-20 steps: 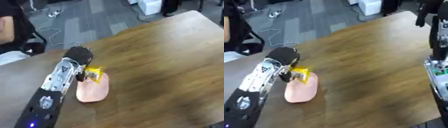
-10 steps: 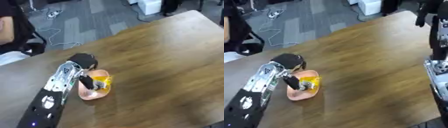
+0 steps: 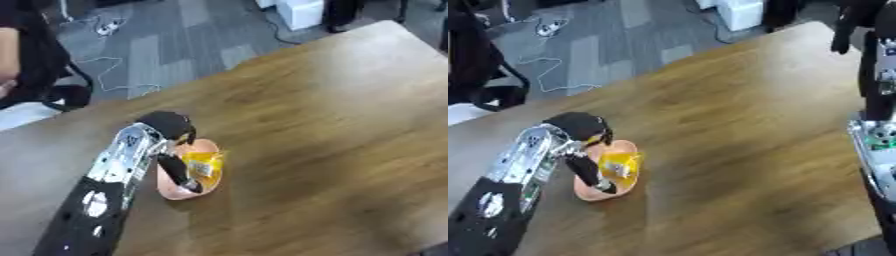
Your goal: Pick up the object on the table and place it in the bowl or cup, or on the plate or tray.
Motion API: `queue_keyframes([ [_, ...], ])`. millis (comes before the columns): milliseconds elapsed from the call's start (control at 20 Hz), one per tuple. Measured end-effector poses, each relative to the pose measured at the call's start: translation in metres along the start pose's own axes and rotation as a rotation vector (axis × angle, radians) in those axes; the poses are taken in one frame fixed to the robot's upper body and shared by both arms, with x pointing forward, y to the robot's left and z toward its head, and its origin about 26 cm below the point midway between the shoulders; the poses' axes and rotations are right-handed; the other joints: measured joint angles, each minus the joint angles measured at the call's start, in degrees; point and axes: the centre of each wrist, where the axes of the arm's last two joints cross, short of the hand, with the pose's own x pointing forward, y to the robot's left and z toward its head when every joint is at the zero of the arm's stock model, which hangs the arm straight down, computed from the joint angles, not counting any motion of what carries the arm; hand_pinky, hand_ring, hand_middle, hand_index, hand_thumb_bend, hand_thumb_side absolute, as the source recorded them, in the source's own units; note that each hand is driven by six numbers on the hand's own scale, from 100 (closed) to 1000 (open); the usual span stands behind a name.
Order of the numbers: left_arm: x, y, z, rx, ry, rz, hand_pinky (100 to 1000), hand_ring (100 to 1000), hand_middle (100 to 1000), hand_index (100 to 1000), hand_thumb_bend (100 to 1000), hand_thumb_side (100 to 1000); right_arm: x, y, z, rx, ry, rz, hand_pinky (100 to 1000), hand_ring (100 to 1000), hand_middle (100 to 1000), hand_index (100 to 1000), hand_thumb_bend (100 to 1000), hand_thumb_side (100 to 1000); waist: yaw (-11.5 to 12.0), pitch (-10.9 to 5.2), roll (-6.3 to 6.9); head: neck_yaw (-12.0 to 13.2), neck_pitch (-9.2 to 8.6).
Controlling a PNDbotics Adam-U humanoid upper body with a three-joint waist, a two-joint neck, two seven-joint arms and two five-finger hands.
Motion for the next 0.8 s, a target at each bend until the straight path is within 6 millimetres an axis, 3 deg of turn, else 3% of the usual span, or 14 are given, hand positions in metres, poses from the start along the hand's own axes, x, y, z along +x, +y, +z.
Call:
queue_keyframes([
  [200,-0.020,0.016,0.032,0.192,-0.050,0.070,390,575,615,712,100,586,0.000,0.000,0.000,-0.001,0.003,0.003,100,234,289,644,100,1000,0.42,-0.16,0.14,-0.55,0.00],
  [400,-0.037,0.014,0.070,0.596,-0.201,0.321,300,541,581,690,100,612,0.000,-0.002,0.003,-0.004,0.015,0.012,100,227,281,642,100,1000,1.20,-0.49,0.13,-1.37,0.00],
  [600,-0.042,0.009,0.093,0.965,-0.341,0.627,282,510,553,645,100,618,0.000,-0.002,0.008,0.006,0.031,0.022,100,217,270,642,100,1000,2.10,-0.50,-0.15,-1.57,0.00],
  [800,-0.039,0.014,0.111,1.197,-0.461,0.817,306,522,569,664,207,618,0.000,-0.003,0.013,0.016,0.041,0.033,100,211,265,644,100,1000,2.86,-0.50,-0.70,-1.11,0.00],
])
